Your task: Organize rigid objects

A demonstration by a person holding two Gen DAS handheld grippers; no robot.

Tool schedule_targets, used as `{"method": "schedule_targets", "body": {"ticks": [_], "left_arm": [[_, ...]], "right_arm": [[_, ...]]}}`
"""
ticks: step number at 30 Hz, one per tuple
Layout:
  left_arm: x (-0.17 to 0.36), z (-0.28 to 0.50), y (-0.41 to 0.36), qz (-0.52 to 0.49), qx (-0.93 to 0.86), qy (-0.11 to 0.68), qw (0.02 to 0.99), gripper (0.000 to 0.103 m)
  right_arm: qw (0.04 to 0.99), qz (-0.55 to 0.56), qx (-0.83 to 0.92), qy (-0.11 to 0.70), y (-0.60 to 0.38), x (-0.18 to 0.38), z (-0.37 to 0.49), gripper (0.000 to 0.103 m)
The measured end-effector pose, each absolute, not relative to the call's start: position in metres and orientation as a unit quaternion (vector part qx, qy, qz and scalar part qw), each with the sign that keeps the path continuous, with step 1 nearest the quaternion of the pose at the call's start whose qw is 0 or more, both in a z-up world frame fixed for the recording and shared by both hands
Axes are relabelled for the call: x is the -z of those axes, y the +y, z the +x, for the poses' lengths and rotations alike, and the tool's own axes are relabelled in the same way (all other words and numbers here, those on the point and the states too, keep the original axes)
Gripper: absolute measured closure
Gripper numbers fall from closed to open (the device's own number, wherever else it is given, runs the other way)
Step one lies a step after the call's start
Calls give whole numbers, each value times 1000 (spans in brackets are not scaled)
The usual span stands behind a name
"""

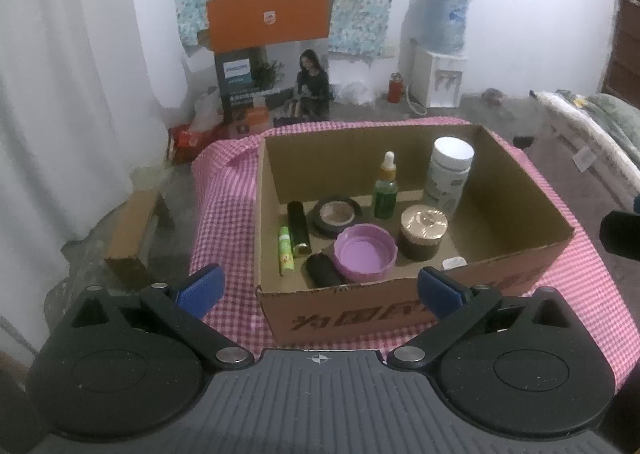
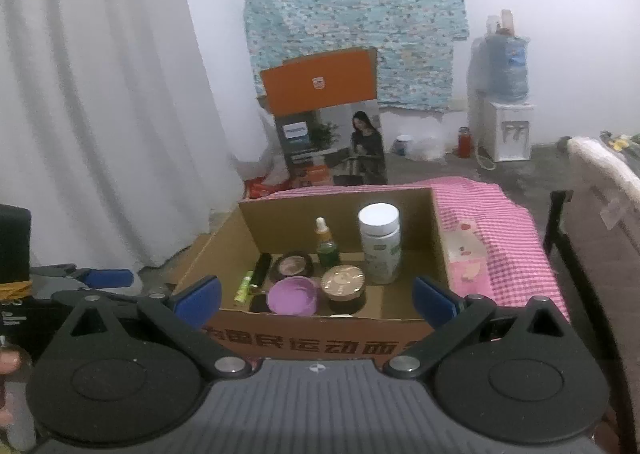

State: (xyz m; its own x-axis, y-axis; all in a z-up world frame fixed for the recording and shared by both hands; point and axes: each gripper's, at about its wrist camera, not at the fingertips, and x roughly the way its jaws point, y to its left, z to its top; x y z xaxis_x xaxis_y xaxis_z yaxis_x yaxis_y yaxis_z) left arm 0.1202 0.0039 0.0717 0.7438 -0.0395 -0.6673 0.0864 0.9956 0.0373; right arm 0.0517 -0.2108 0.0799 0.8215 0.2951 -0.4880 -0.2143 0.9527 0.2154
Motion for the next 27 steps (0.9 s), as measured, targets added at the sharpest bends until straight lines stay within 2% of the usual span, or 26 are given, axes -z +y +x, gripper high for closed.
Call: {"method": "schedule_targets", "body": {"ticks": [6,11,16,22,27], "left_arm": [[-71,116,1,33,25,349,936,0],[-75,114,4,33,40,333,942,0],[-82,117,11,-9,78,314,946,0],[-85,136,3,-18,153,289,945,0],[-72,173,-26,26,199,318,927,0]], "right_arm": [[955,48,-111,270,-207,-76,54,0],[968,49,-88,230,-223,-84,48,0],[973,75,-93,199,-249,-91,53,0],[953,91,-169,233,-263,-103,107,0],[919,63,-232,313,-241,-94,172,0]]}}
